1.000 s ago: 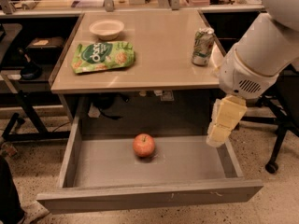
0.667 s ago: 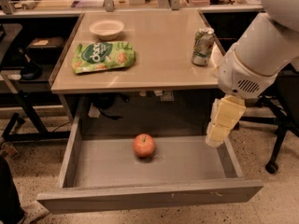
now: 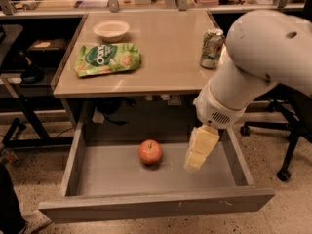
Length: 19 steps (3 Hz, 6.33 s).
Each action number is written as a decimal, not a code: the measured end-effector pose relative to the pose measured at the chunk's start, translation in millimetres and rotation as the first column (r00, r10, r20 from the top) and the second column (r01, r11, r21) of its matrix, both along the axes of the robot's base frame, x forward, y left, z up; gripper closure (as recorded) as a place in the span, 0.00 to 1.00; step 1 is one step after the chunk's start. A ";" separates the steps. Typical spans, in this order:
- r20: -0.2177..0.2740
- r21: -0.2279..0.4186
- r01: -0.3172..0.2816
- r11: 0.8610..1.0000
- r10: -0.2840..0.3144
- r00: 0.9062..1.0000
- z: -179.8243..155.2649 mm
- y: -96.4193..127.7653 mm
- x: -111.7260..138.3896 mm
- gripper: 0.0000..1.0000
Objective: Pick apple from top drawer and place on counter
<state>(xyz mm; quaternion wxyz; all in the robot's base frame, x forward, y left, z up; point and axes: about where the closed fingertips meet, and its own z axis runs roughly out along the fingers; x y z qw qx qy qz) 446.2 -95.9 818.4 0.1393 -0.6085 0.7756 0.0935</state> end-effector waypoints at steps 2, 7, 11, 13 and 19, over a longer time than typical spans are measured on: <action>-0.072 0.078 -0.011 0.997 0.017 0.997 -30.7 27.9 5.3 0.00; -0.134 0.183 0.050 0.982 -0.026 0.991 -129.0 84.5 54.3 0.00; -0.145 0.260 0.142 0.955 -0.107 0.984 -182.5 121.4 65.5 0.00; -0.154 0.295 0.160 0.942 -0.119 0.981 -201.3 132.0 65.5 0.00; -0.152 0.294 0.149 0.944 -0.107 0.982 -189.2 133.3 65.2 1.00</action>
Offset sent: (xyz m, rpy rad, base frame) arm 0.0044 0.0235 -0.0242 0.0620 0.0555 0.0128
